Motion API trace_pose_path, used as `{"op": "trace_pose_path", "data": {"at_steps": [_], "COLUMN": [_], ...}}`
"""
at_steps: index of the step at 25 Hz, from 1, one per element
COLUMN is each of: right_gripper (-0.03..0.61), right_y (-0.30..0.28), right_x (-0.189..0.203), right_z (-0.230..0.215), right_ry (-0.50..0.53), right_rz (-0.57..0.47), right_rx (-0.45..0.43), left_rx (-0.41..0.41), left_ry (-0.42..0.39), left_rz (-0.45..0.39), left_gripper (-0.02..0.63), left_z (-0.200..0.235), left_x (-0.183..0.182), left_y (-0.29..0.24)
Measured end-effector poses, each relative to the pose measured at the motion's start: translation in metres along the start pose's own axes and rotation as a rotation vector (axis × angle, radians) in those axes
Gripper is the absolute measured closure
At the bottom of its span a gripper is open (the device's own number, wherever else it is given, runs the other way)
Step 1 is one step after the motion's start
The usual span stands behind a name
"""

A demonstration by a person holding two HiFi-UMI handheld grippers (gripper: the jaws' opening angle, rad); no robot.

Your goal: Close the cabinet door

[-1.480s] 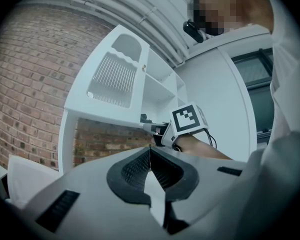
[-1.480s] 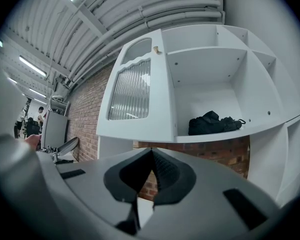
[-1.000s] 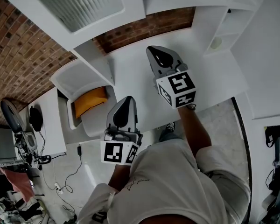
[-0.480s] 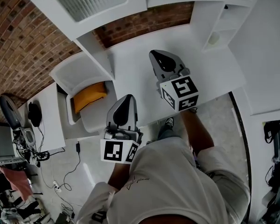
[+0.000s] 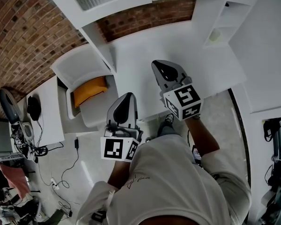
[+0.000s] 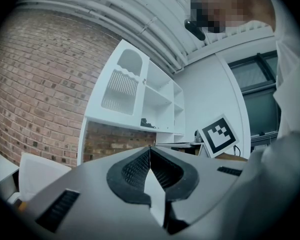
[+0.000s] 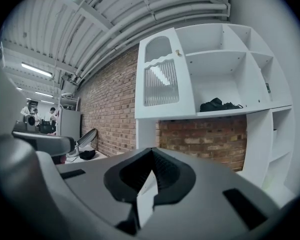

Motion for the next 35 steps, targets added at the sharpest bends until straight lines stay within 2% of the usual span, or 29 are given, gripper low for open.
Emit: {"op": "trace_pose_path", "data": {"at_steps": [7, 22, 35], "right_gripper": [0.555, 0.555, 0.555], "right_y": [0.025, 0.061, 0.087], "right_x": [0.004, 0.021, 0.039], "right_z": [0.022, 0.045, 0.06], "right_ry": [-0.009, -0.04, -0.056], "right_rz": [0.032, 0.086, 0.138], "right_rx": [-0.018, 0.022, 0.051], "left_rx": [-0.013, -0.094, -0.121], "left_ry": [0.012, 0.011, 0.011], "left_rz": [0.007, 0.04, 0.081], "left_gripper": [0.597, 0.598, 0.598], "left_z": [-0.001, -0.001, 0.002], "left_x": [0.002, 0.012, 0.029], "left_y": [0.016, 0.041, 0.06]}}
Point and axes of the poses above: the fingertips, and each gripper's own axes: y backward along the fingers, z to its left, x out of its underside, the point moved 7 cm from there along y, backward along the fingers, and after that the axes turned 7 degrees about -x, right-handed, at the moved point
